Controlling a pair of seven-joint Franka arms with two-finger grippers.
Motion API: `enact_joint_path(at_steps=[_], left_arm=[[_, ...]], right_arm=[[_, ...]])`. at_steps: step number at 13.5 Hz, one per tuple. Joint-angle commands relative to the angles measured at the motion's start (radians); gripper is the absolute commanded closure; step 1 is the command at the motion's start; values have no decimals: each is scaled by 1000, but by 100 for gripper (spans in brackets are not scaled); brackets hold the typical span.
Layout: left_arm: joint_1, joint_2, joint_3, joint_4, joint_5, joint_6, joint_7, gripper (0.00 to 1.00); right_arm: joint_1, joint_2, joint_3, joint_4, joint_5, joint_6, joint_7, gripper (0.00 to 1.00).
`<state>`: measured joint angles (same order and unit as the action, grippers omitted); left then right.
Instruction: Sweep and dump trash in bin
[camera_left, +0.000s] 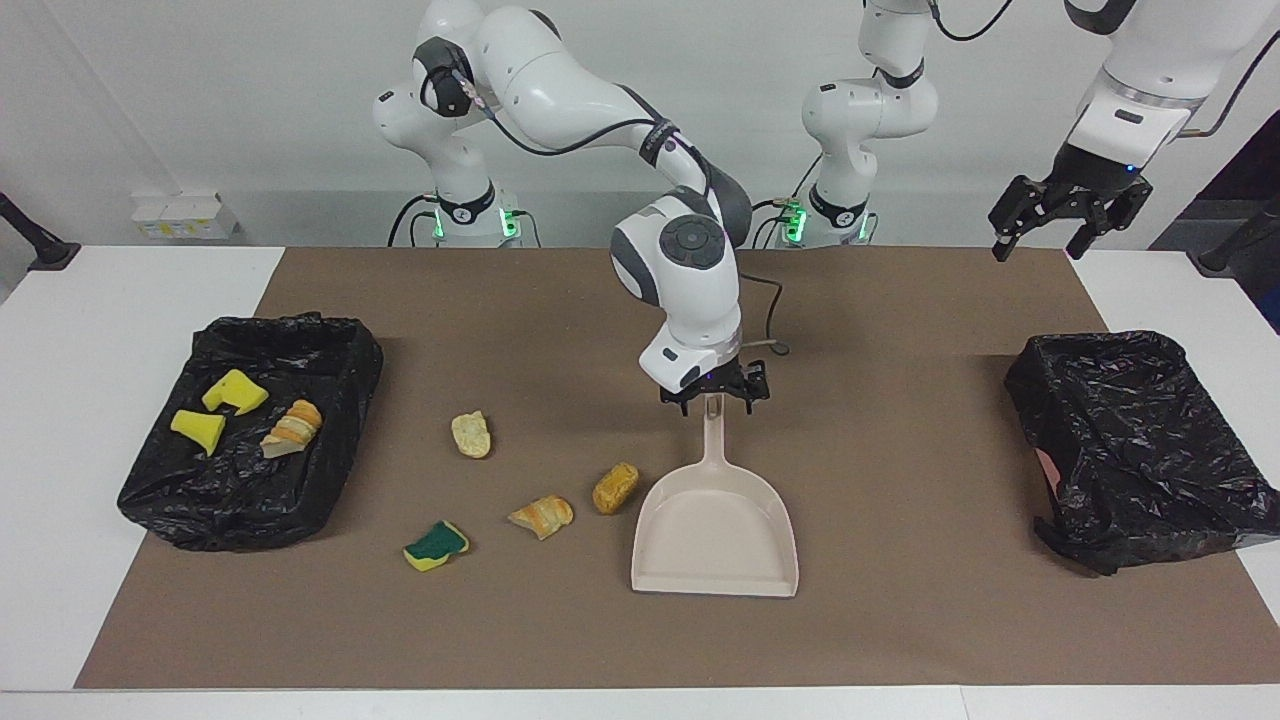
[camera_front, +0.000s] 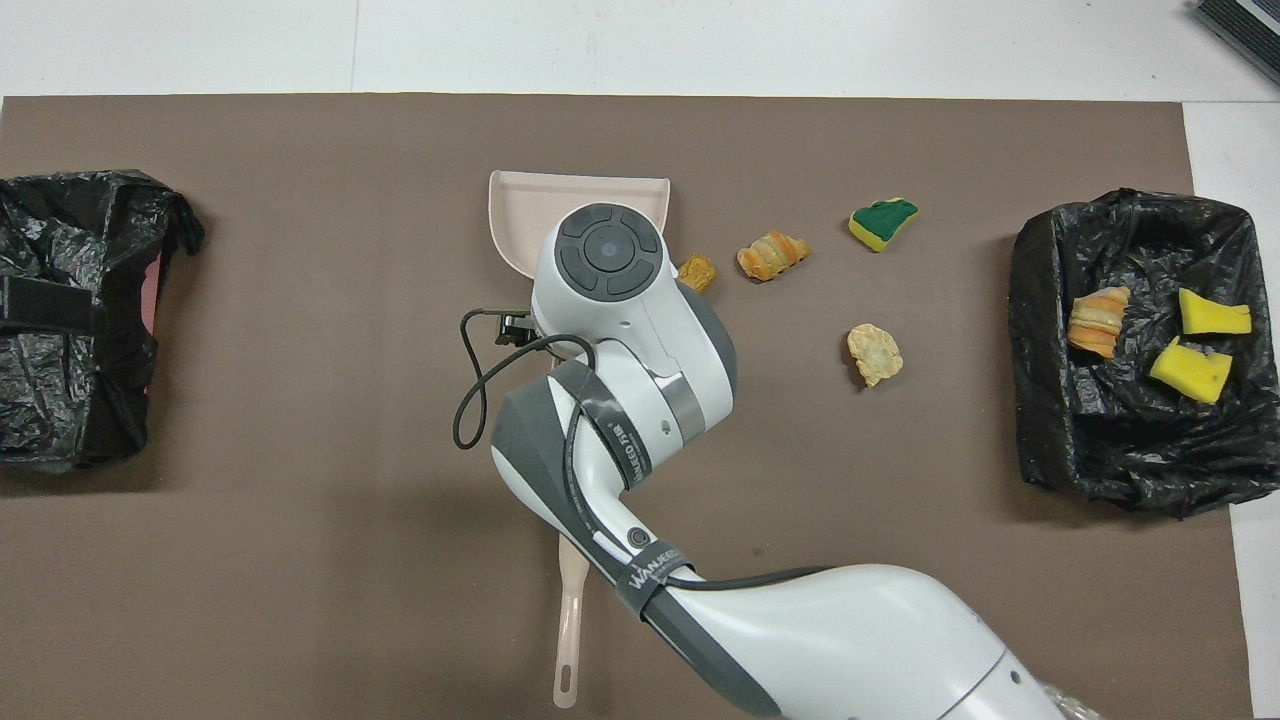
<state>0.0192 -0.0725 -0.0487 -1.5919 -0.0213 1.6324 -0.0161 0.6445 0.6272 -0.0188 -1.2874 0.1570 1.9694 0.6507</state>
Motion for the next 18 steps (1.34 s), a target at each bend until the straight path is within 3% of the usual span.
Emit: enact_joint_path(at_steps=[1,5,9,12,16,18], left_arm=[[-22,42,-10,-11,-17,114,-11,0],[-138,157,-16,0,-45,269,-152,0],[-283,281,-16,19,-45,342,-182,0],[-364,405,-14,73,-34,414,-289,0],[-416,496,-16,90,-37,466,-339,0],[-444,501,-16,66,-32,497,-352,0]], right_arm=[[24,-82,7,-96,16,-93,19,0],[134,-208,5,-306,26,-72,148,0],[198,-351,8,-600,27,93,231,0],[253,-421,10,-722,27,134,325,0],[288,-452,11,-785,91,176,346,20],[291,-469,11,-823,93,212,352,38]])
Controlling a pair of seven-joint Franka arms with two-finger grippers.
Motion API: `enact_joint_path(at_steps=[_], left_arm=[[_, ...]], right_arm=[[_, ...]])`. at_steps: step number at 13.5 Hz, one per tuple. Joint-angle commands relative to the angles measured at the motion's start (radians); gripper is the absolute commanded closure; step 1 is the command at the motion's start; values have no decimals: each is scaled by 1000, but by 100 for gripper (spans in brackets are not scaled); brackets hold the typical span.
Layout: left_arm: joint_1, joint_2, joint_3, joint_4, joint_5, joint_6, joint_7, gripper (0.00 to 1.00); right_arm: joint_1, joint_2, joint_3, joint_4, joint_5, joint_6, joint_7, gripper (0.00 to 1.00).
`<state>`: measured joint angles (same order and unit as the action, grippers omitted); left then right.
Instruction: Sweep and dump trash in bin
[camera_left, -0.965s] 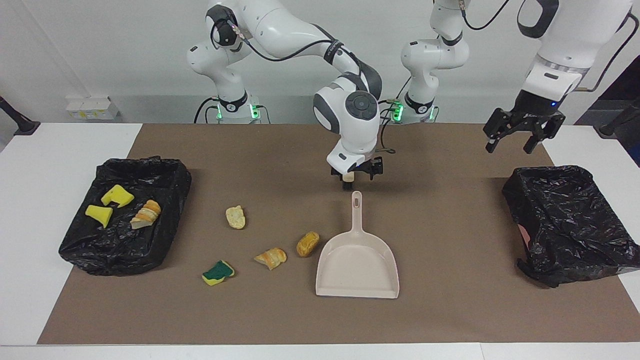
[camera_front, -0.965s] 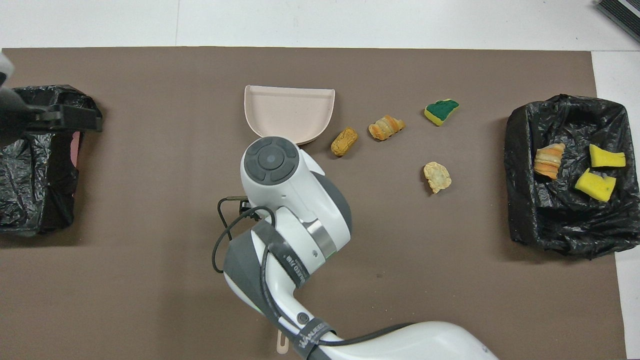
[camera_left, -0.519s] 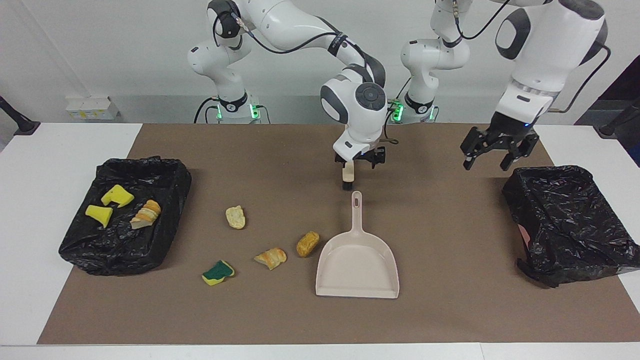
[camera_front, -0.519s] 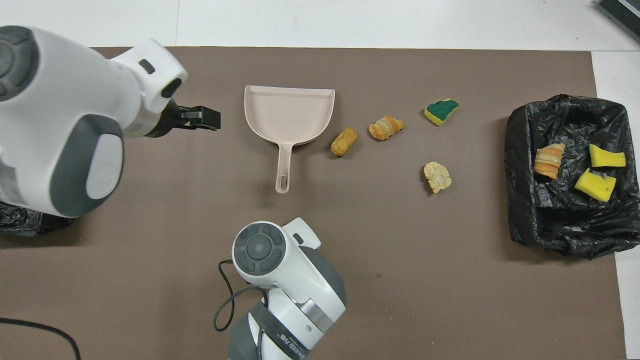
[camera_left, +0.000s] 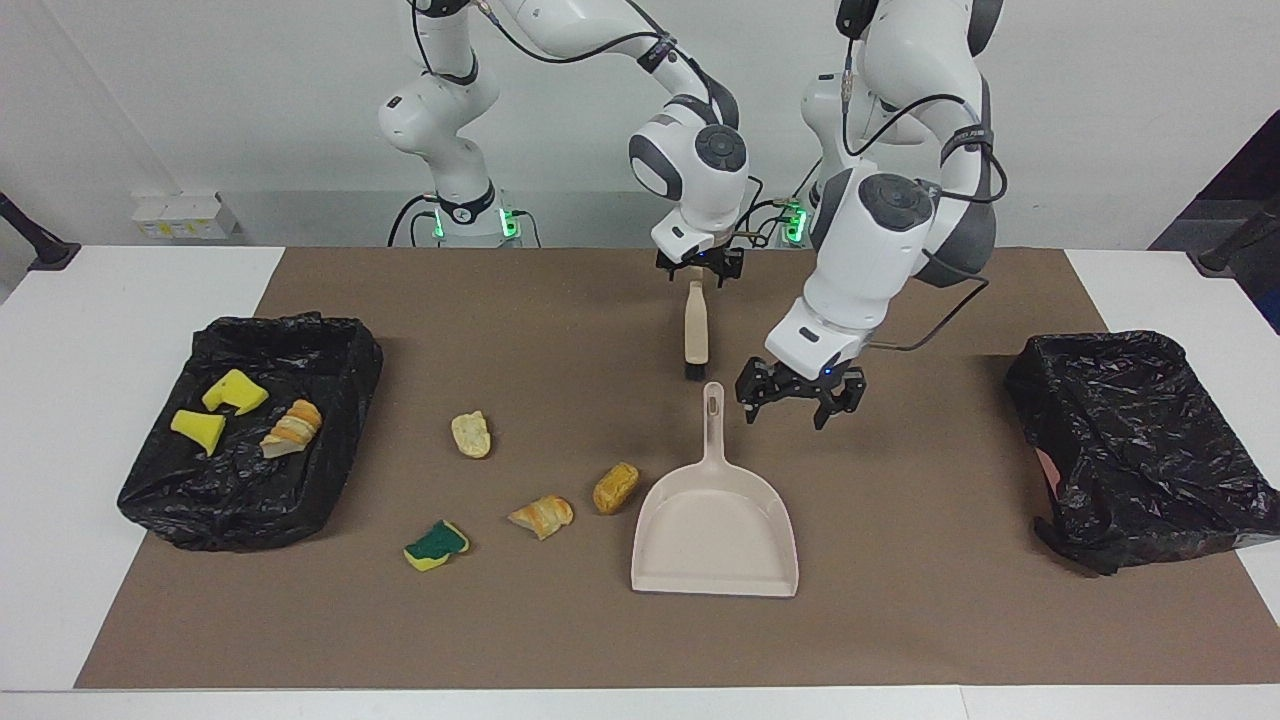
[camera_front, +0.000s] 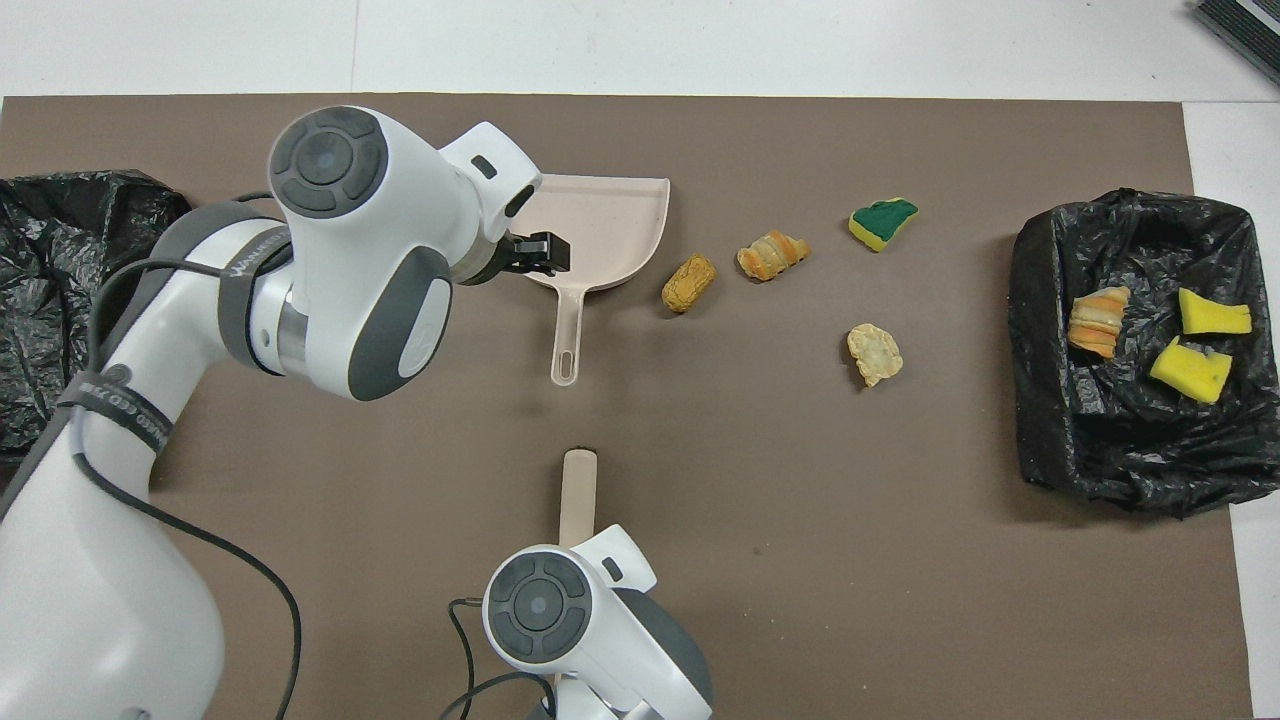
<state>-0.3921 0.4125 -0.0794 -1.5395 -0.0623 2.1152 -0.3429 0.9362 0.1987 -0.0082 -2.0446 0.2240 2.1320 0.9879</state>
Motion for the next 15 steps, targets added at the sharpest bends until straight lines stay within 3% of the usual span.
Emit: enact_joint_path(at_steps=[1,3,4,5,8,11,13,14,15], left_arm=[[-59,14,16,-8,10,20,-34,0],[-63,17,16,-24,13,17,-54,0],[-77,0,16,-72,13,11,-54,0],[-82,-6,16,-102,13,20,-54,0],[-116,26,18,-104,13,25,-58,0],[-117,28,18,-111,13,32,-58,0],[-116,28,18,-113,12,25,-73,42],[-119,26,18,-110,12,13,-90,76],[-117,25,20,-103,12,8,-93,100]], right_arm=[[-1,-41,0,-68,26,49,15,47],[-1,-44,0,-77,26,49,15,69],[1,-42,0,-69,26,46,17,92],[0,-35,-1,-51,26,34,18,100],[-14,-51,-6,-32,26,4,34,100],[-81,-148,-9,-42,23,-137,19,100],[-146,-205,-12,-42,-3,-263,-46,100],[-198,-225,-12,-42,-15,-312,-102,100],[-242,-241,-12,-42,-37,-358,-150,100]])
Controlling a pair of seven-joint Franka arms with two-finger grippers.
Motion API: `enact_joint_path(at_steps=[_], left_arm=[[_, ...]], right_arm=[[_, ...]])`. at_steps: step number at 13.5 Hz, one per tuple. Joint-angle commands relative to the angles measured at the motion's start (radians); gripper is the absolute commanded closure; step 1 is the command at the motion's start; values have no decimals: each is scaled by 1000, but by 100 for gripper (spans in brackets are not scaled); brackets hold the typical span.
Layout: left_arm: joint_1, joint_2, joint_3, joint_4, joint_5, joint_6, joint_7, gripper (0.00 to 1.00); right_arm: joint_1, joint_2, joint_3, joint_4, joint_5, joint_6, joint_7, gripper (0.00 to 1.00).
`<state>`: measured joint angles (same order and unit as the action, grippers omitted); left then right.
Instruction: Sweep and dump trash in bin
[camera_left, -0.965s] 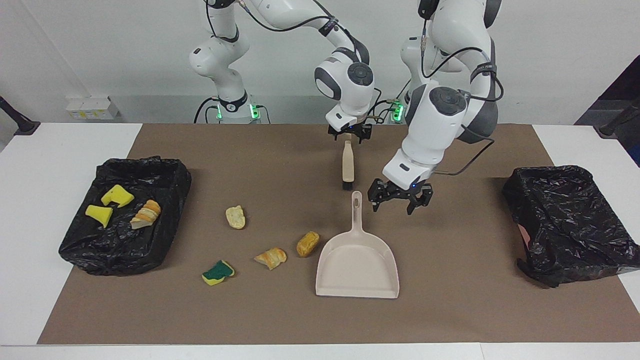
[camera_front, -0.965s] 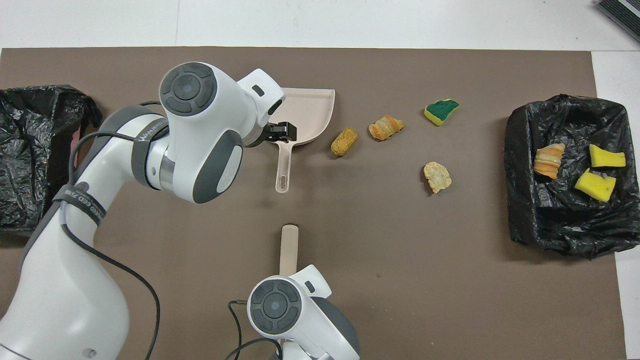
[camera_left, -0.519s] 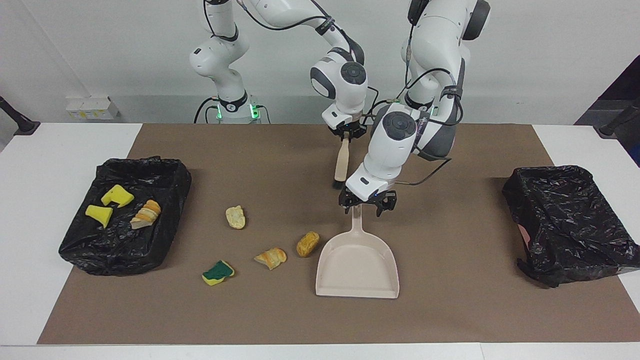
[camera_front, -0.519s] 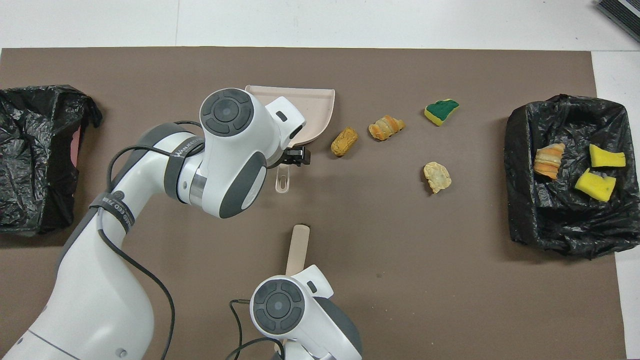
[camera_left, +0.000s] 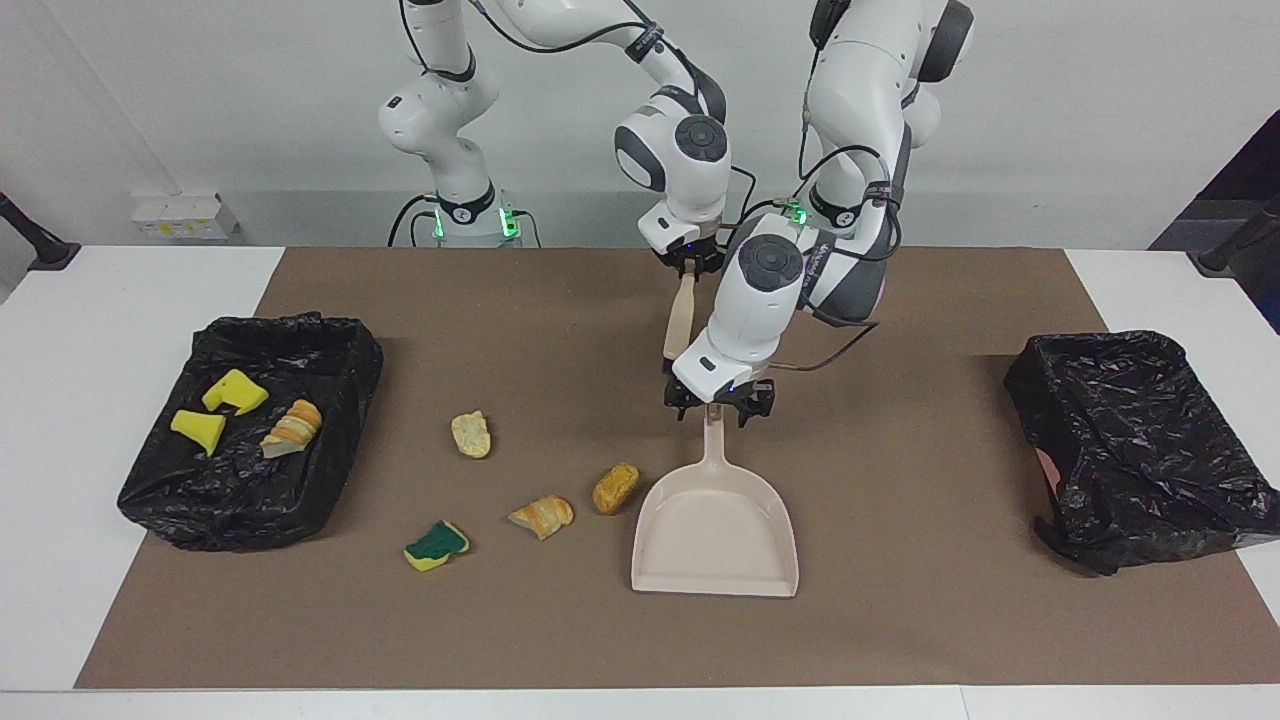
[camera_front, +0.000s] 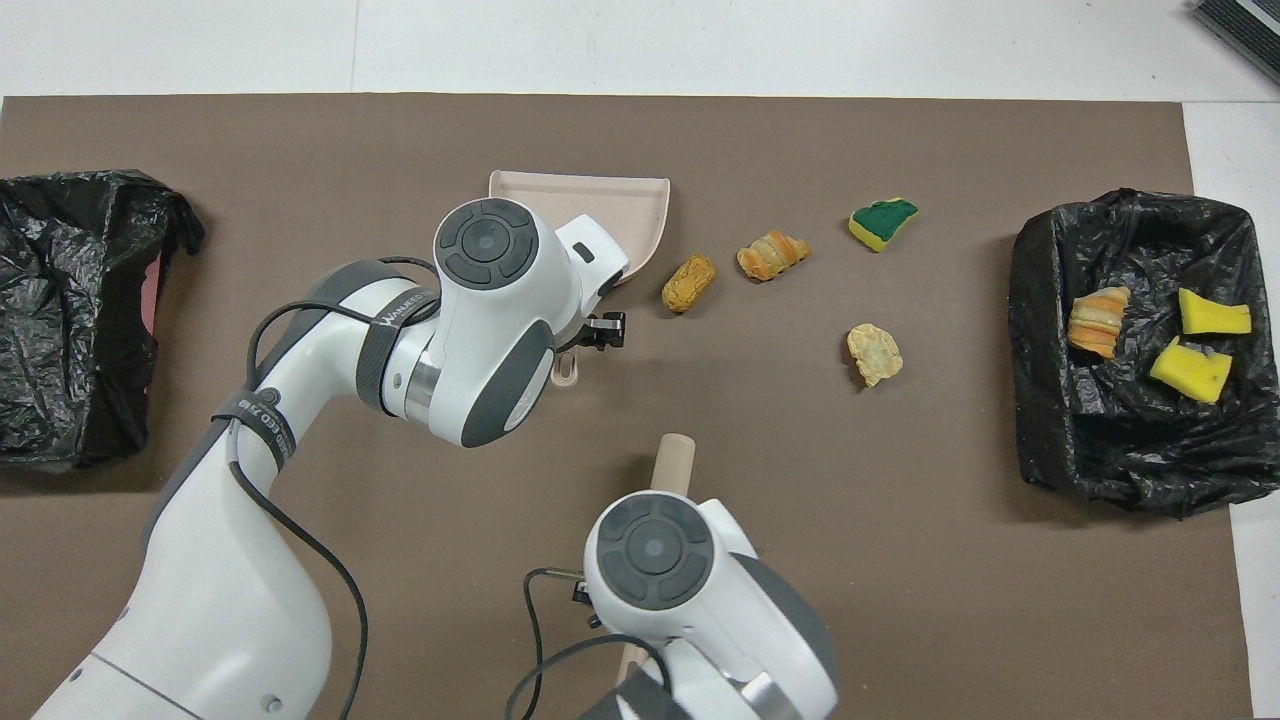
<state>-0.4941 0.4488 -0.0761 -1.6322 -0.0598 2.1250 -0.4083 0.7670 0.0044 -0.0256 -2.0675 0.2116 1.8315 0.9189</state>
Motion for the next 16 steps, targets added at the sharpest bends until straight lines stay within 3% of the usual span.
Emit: enact_joint_path(at_steps=[1,5,11,14,16], left_arm=[[-12,-12,21,-5,15,1,-26,100],[6,-42,22,-11,121,-13,99,100],[169,-208,19,-20,118,-271,743,100],[264,-268,22,-21,117,-342,1218,100],[284,-275,22,-32,117,-382,1395,100]], right_arm=[[-121,-63,6,-19,-55,-90,-136,100],[-316,-54,6,-11,-161,-110,-378,100],[-584,34,7,-11,-383,93,-633,100],[-647,112,7,32,-471,189,-713,100],[-657,182,7,110,-521,189,-773,100]])
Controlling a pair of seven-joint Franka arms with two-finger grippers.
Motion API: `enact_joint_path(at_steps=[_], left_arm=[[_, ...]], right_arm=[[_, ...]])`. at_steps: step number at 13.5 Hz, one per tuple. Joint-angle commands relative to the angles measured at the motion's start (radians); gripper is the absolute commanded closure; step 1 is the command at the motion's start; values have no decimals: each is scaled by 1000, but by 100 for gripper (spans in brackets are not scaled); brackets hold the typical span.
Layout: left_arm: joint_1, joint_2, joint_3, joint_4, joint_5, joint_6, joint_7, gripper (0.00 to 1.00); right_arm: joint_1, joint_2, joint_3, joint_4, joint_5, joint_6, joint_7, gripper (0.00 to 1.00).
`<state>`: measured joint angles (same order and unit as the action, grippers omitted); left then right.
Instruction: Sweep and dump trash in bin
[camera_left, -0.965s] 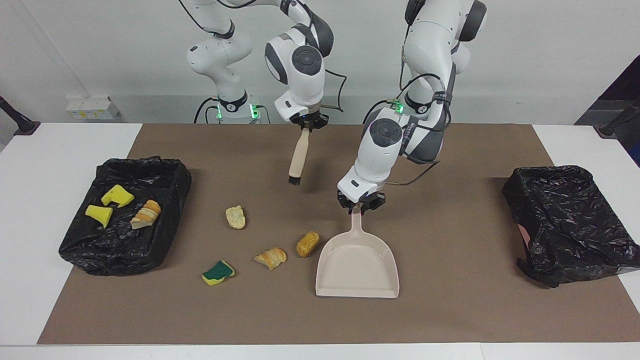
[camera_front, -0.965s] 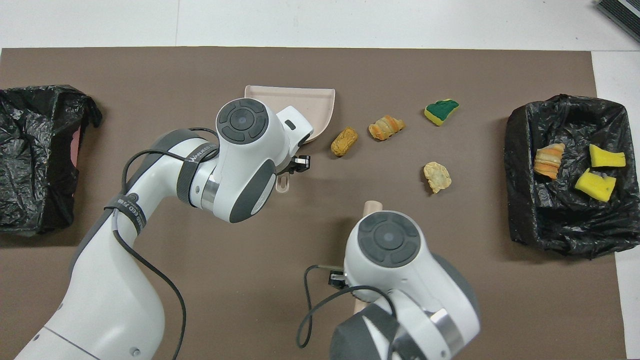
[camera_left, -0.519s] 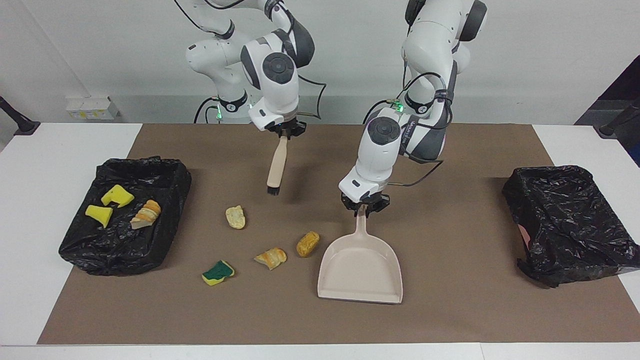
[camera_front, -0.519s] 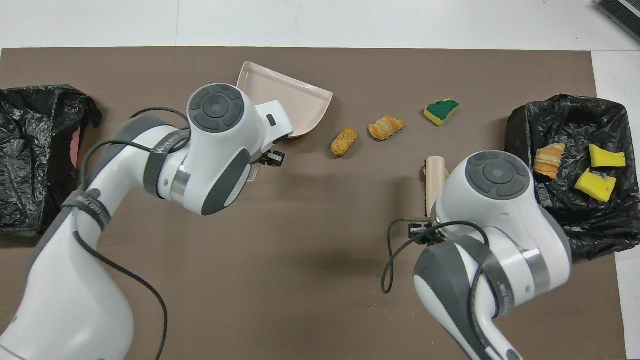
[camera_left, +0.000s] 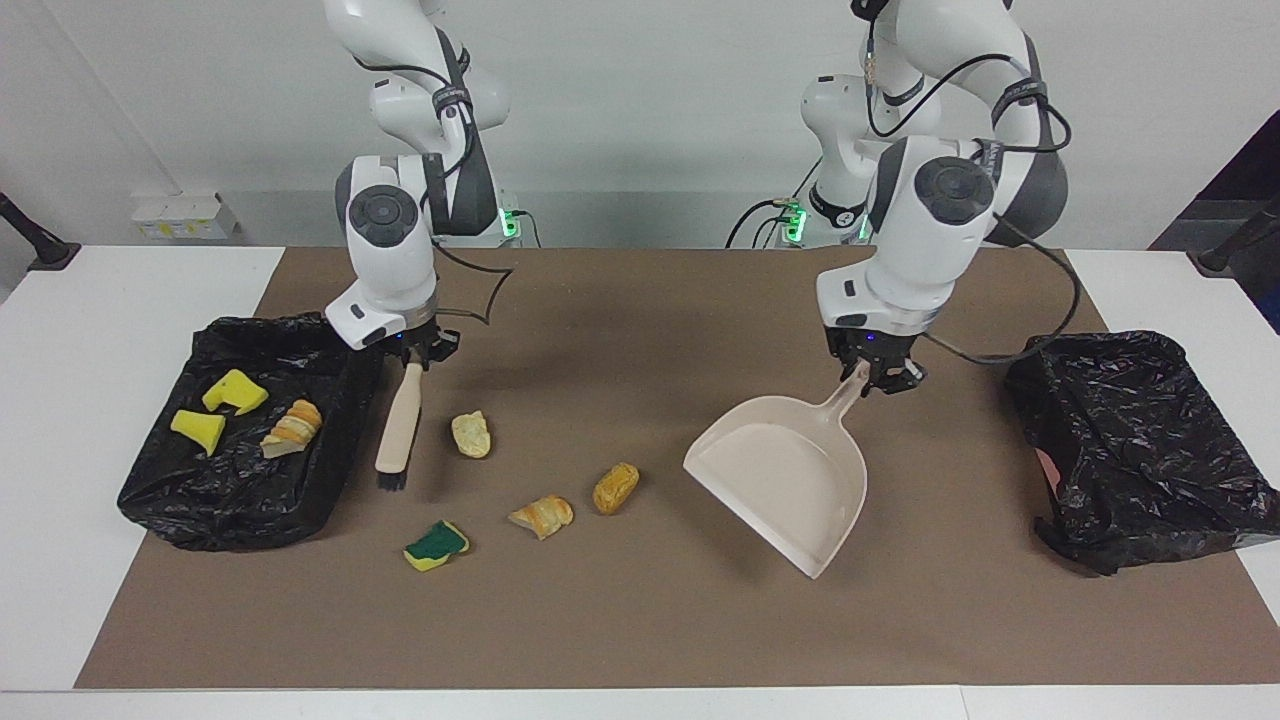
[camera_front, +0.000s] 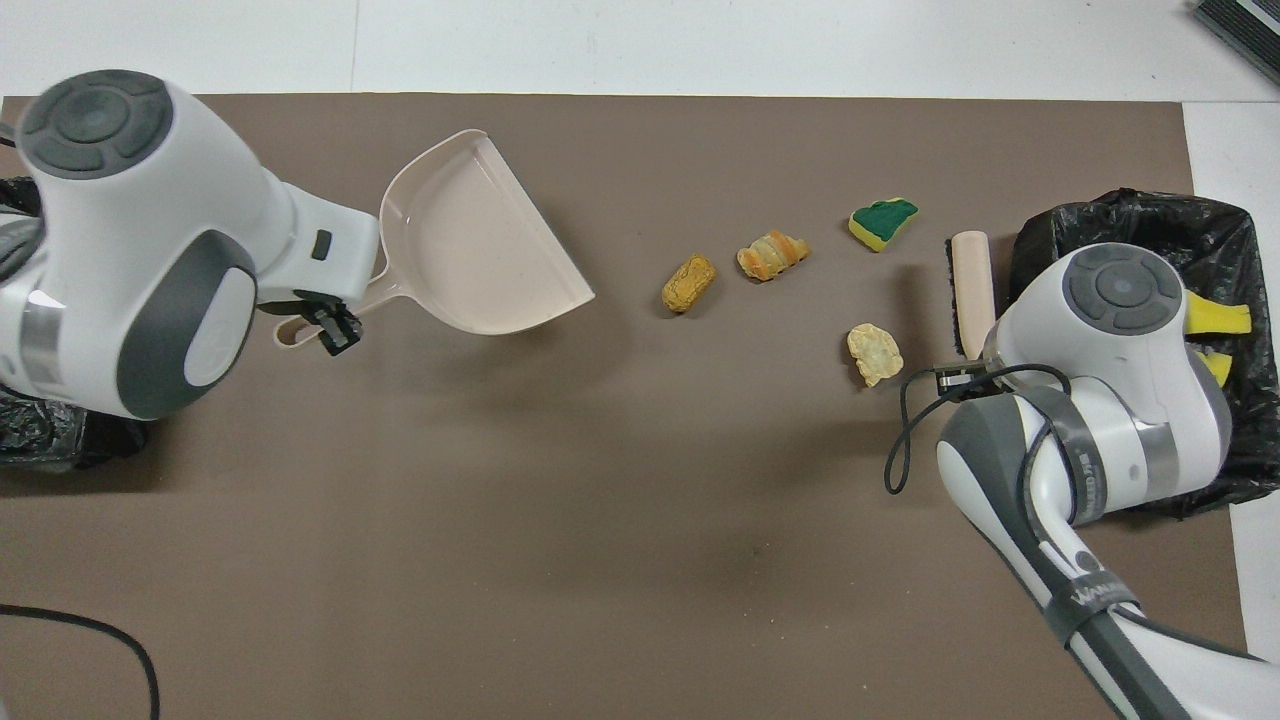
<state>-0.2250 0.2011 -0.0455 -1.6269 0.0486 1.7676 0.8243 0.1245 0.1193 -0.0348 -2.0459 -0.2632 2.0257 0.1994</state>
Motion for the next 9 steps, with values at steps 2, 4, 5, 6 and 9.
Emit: enact_joint_path(at_steps=[2,4,5,6,9], left_arm=[[15,-90,-8,-172,8,33,281,100],[1,-135,-8,-296,10,165,282,100],[-11,-126,-13,-315,8,182,248,100],[-40,-120,-13,-333,8,194,183,100],[-53,-114,-13,-364,7,242,139,100]], right_arm=[[-19,141,18,171,-88,-2,-127,100],[-23,221,18,254,-137,-1,-165,100],[-22,255,18,263,-178,-1,-169,100],[-20,275,19,280,-207,-1,-170,100],[-16,322,23,337,-231,-1,-181,100]])
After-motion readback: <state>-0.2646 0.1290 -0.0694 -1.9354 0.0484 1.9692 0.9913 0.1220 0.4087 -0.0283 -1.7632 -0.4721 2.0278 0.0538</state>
